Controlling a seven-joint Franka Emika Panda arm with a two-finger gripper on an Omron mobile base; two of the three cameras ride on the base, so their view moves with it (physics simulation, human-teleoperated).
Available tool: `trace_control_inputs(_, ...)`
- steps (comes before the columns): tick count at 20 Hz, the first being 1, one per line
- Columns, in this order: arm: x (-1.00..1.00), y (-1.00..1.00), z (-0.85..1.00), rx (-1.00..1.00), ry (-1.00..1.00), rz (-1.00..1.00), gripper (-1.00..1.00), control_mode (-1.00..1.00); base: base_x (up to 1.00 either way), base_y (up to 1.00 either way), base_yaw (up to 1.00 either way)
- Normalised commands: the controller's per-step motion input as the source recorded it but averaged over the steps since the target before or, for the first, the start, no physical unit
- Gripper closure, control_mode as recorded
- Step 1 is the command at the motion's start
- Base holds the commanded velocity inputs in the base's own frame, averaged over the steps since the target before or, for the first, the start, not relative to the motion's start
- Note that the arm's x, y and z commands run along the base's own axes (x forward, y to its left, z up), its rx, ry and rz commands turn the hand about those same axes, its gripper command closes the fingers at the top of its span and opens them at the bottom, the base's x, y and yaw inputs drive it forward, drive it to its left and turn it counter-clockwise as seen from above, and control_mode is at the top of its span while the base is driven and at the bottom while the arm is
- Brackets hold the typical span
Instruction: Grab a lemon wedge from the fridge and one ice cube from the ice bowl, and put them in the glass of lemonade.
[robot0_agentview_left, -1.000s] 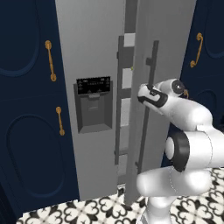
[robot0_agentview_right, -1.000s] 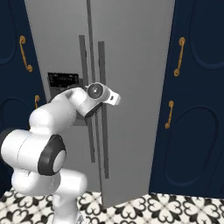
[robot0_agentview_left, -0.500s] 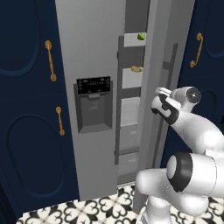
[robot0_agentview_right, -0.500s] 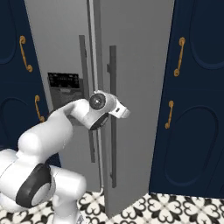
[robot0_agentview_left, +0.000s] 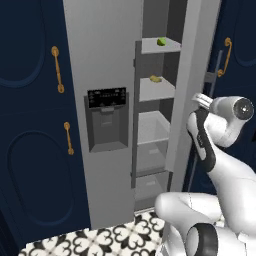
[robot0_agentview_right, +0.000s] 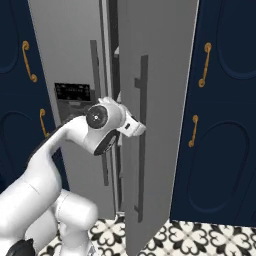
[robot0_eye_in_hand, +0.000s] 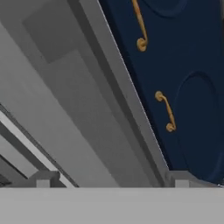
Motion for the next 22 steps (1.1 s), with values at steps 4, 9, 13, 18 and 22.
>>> trace_control_inputs(4,-0.30,0.40,1.00,-0.20,0.08,0.04,-1.00,-1.00,0.00,0.00,0.00)
trace_control_inputs(9,-0.15,0.76,0.97,-0.30,0.26,0.11,-1.00,-1.00,0.00,0.00,0.00)
trace_control_inputs(13,-0.02,0.92,0.44,-0.38,0.51,0.23,-1.00,-1.00,0.00,0.00,0.00)
trace_control_inputs(18,0.24,0.62,-0.01,-0.51,0.46,0.23,-1.00,-1.00,0.00,0.00,0.00)
trace_control_inputs(22,0.97,-0.10,-0.51,-0.24,0.05,0.00,-1.00,-1.00,0.00,0.00,0.00)
